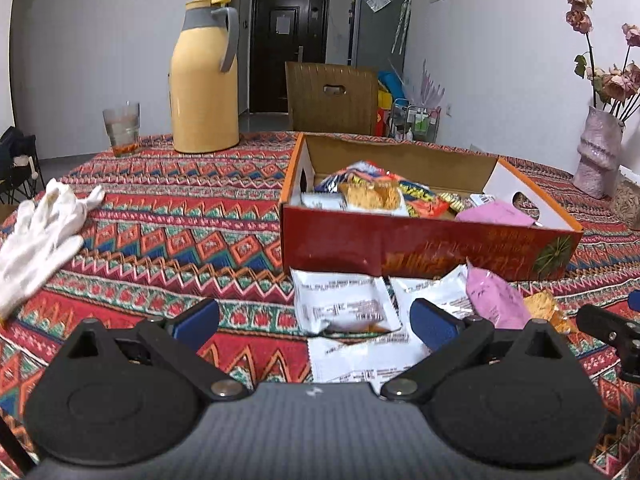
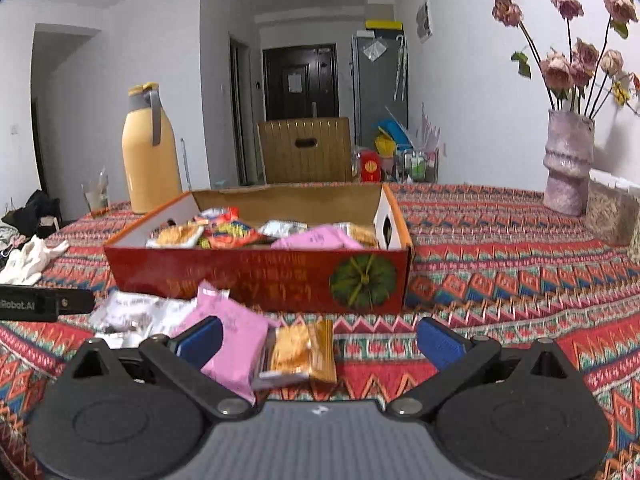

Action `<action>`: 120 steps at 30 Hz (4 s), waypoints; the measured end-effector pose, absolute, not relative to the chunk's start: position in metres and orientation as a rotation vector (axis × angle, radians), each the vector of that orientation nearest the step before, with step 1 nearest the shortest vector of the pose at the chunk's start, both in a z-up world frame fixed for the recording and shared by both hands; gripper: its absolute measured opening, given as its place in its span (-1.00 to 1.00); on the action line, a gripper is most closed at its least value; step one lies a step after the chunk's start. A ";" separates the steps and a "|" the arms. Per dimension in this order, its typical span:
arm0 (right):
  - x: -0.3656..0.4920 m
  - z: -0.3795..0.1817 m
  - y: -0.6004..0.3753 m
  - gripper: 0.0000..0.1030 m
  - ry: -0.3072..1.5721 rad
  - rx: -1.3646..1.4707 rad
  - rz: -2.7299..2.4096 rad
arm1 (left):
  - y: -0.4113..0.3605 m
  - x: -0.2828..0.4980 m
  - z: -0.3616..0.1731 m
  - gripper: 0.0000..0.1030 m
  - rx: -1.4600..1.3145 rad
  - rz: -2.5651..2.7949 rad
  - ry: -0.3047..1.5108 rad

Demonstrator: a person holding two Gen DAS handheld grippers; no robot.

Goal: Organize snacks

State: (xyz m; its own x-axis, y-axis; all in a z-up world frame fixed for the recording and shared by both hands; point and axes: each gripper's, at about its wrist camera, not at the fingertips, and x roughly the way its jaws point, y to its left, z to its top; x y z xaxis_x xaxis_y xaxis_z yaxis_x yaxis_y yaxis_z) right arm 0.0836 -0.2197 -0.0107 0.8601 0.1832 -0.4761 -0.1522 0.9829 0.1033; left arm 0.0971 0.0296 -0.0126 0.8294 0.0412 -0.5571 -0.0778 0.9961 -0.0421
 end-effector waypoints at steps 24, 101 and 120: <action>0.107 -0.020 -0.210 0.70 0.591 -0.039 0.140 | 0.038 0.096 -0.023 1.00 -0.136 0.020 0.577; 0.101 -0.015 -0.221 -0.76 0.532 0.035 0.192 | 0.044 0.098 -0.026 1.00 -0.188 0.040 0.600; 0.086 -0.017 -0.244 -0.76 0.471 0.127 0.178 | 0.062 0.090 0.000 1.00 -0.138 0.122 0.591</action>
